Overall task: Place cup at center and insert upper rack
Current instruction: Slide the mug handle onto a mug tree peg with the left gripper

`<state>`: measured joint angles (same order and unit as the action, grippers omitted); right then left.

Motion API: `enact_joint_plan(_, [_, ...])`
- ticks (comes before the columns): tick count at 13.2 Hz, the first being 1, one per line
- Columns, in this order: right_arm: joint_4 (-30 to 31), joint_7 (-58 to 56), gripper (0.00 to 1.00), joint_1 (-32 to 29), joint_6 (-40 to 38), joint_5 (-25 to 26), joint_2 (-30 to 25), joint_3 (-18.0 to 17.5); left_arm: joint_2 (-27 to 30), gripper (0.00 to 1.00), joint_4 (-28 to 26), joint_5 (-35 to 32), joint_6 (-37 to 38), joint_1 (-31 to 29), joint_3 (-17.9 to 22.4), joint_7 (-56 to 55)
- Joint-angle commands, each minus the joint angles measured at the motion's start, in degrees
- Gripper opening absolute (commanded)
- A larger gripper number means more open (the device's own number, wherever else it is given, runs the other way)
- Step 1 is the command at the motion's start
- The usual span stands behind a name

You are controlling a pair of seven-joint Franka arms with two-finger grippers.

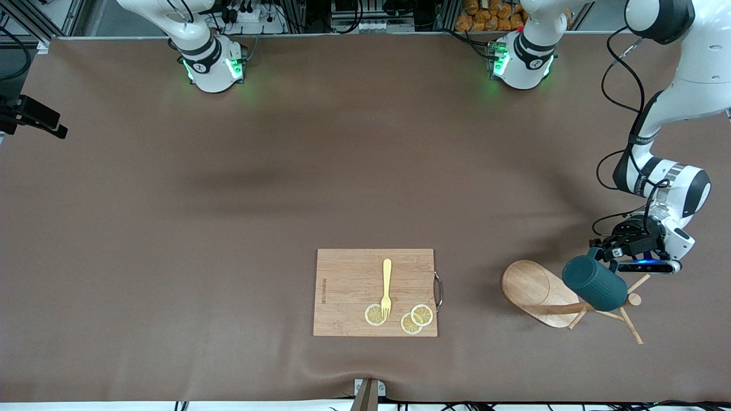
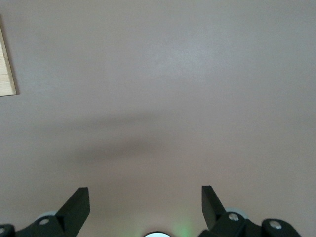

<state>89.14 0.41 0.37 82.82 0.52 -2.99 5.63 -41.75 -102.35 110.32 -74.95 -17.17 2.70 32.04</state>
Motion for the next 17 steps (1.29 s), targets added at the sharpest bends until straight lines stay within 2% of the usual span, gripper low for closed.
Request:
enact_joint_plan(1, [-0.6, -0.5, 1.00, 0.2, -0.5, 0.4, 0.2, 0.1, -2.8, 0.00, 2.9, 1.9, 2.4, -0.7, -1.2, 1.1])
enact_joint_plan(16, [-0.6, -0.5, 1.00, 0.2, -0.5, 0.4, 0.2, 0.1, -6.8, 0.00, 6.0, 2.7, 3.1, -0.8, -1.3, 1.5])
enact_joint_plan(17, [-0.6, -0.5, 1.00, 0.2, -0.5, 0.4, 0.2, 0.1, -6.9, 0.10, 6.2, 2.7, 3.1, -0.9, -1.2, 1.4])
